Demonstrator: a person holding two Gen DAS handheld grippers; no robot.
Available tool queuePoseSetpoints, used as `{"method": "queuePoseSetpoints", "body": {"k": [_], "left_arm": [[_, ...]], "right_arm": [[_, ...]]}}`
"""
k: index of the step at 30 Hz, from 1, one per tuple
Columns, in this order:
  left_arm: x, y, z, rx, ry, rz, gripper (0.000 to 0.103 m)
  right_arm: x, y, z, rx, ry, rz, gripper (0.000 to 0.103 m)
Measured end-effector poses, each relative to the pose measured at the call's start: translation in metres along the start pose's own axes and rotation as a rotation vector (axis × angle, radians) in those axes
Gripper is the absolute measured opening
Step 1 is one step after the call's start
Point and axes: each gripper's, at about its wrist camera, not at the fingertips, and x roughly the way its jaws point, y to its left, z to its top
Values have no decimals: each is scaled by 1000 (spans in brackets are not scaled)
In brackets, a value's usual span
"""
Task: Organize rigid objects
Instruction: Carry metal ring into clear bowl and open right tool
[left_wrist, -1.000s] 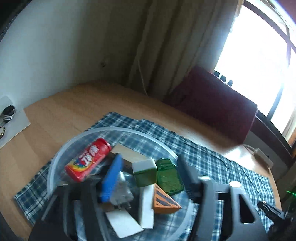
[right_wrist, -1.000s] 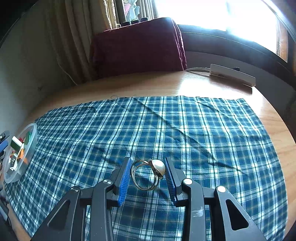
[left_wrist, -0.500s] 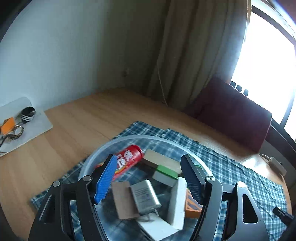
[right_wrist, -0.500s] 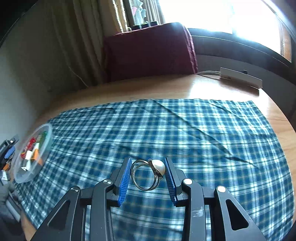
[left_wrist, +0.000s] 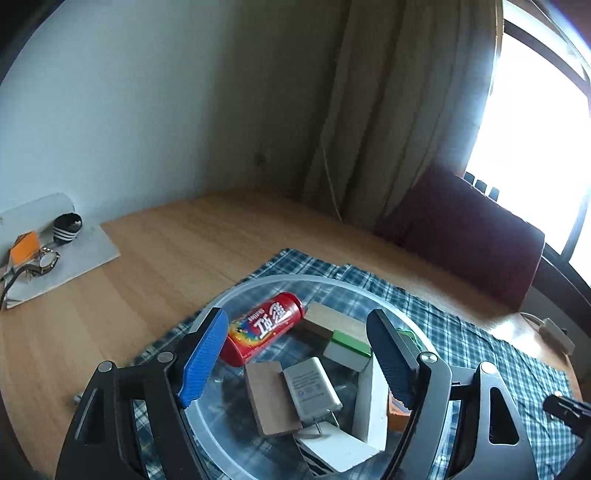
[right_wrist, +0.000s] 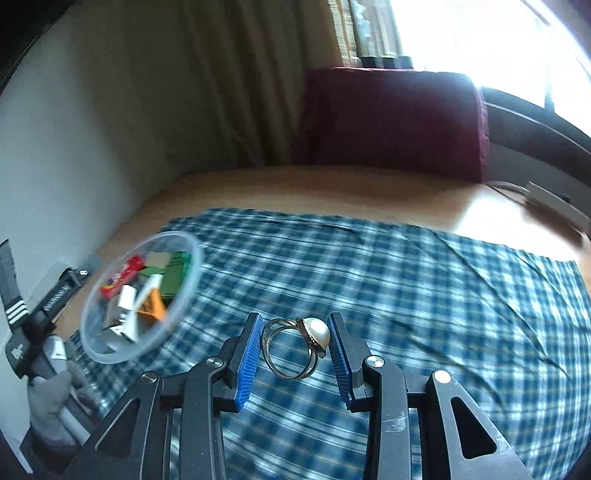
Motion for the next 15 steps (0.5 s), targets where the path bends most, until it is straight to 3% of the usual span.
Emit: {"method": "queuePoseSetpoints", "body": {"k": [6,15], "left_arm": [[-4,-4,-1,7,-9,-42,78],[2,10,0,-70,14,-65,78]], "right_arm": [[14,39,10,-64,10,50,38],[38,80,23,-103,25,103,38]]}}
